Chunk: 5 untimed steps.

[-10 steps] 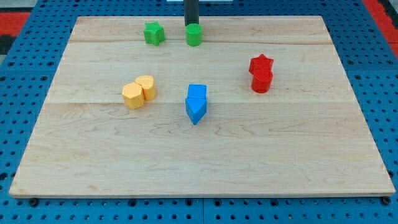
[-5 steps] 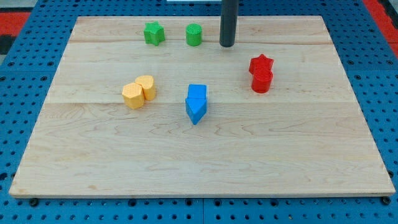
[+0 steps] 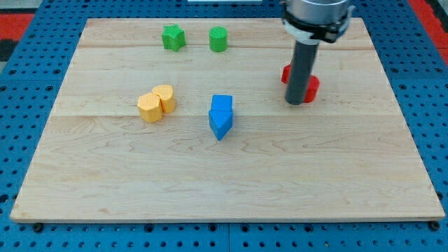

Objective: Separate red circle and the red star

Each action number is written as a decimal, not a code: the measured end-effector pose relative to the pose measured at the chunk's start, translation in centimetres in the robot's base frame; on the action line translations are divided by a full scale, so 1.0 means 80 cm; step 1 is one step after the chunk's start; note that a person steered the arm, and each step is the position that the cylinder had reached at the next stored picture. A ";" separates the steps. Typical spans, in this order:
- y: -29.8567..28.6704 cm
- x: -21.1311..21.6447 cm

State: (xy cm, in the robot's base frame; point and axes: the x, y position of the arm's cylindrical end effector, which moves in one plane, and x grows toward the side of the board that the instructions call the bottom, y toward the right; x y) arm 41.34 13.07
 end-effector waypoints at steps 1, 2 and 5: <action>0.033 -0.024; 0.031 -0.068; -0.067 -0.088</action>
